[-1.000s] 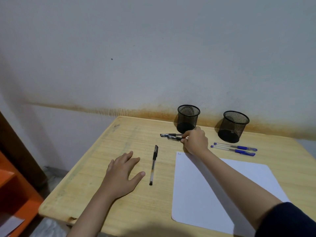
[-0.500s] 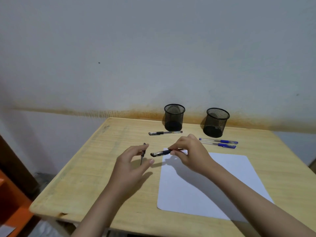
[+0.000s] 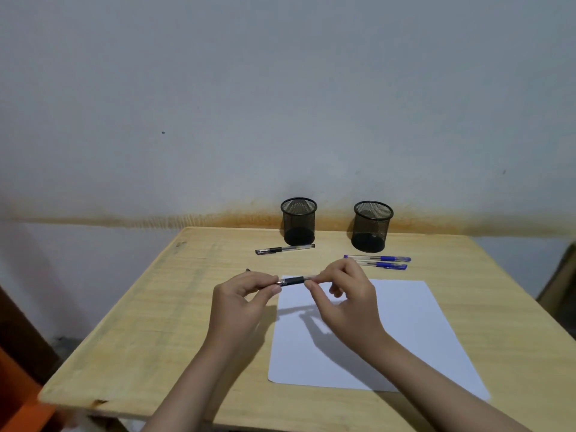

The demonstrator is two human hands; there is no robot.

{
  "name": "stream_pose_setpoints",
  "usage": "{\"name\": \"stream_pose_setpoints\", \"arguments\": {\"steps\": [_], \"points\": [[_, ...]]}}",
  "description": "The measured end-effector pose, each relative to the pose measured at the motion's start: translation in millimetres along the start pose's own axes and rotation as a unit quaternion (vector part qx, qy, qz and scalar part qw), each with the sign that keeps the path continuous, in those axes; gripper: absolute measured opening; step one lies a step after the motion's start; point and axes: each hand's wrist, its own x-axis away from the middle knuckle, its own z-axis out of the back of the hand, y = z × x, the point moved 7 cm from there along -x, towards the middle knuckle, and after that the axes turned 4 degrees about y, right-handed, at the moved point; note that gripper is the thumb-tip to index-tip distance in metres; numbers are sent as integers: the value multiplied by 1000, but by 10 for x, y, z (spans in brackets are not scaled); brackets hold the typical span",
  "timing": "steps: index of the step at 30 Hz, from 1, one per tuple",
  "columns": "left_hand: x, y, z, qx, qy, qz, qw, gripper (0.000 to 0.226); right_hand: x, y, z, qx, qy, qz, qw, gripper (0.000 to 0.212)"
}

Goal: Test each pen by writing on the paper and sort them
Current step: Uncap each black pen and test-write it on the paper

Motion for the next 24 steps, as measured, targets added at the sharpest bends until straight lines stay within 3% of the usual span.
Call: {"name": "stream_pose_setpoints", "arguments": {"steps": [3, 5, 6, 8, 10, 11, 14, 19, 24], "points": [[-7, -21, 7, 19, 16, 13, 1000, 21, 62, -45, -14, -14, 7, 25, 1000, 11], [-27, -46, 8, 39, 20, 30, 999, 21, 109, 41, -110, -62, -28, -66, 996, 12], [-37, -59, 6, 46, 18, 34, 998, 21, 140, 120, -171, -107, -49, -151, 982, 11], [-32, -56, -15, 50, 1, 35, 998, 22, 211, 227, -324, -236, -82, -309, 918, 11], [-16, -29, -45, 37, -22, 27, 999, 22, 226, 206, -435, -330, -90, -379, 860, 14], [-23, -32, -44, 30, -30, 25, 999, 22, 208, 180, -462, -353, -88, -386, 848, 11], [-92, -89, 44, 26, -40, 33, 998, 25, 174, 124, -478, -364, -71, -372, 851, 7], [-162, -131, 146, 1, -70, 32, 997, 30, 165, -42, -482, -315, -72, -311, 894, 8], [-331, -597, 1176, -43, 116, 80, 989, 23, -141, 318, 104, -287, 84, -296, 907, 16]]}}
